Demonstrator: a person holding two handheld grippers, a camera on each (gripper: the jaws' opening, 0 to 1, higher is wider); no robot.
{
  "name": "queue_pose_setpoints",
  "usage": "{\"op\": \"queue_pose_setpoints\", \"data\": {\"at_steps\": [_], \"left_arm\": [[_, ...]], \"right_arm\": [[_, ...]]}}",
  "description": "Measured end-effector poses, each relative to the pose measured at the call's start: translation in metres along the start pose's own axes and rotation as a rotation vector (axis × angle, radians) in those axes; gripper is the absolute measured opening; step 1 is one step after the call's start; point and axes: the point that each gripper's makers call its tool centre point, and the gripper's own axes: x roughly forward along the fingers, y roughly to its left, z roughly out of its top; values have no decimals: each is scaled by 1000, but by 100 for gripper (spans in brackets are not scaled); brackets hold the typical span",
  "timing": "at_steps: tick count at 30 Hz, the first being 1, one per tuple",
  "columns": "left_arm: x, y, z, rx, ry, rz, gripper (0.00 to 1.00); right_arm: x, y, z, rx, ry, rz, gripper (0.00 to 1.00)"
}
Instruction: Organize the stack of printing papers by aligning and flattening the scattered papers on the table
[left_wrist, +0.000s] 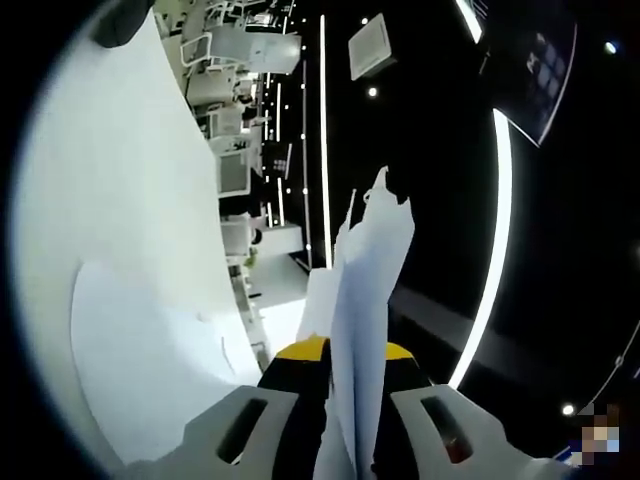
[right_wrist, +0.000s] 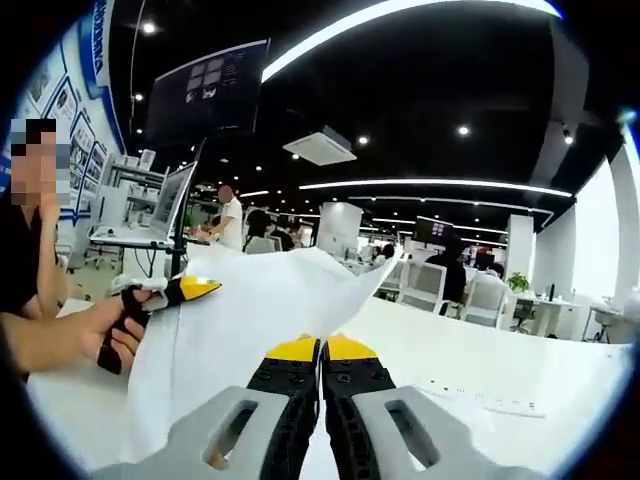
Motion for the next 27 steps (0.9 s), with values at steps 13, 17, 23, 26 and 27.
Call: {"op": "queue_pose_setpoints", "data": {"at_steps": [13,17,23,26,27], "left_arm": [[0,-3,2,9,-10,-5,16],[-1,-4,2,11,-16,-9,17],[-1,-4,5,17,-26,-7,19],[-1,-3,6,21,-26,-5,19],[-1,-3,6,24,-26,-4,19]], "right_arm": [[0,8,1,-4,3,9,0],[-2,11,5,-2,-4,15,0],[-6,16,15,2,-26,31,0],[-9,16,24,19,-47,39,0],[-10,16,27,20,-53,38,0]]}}
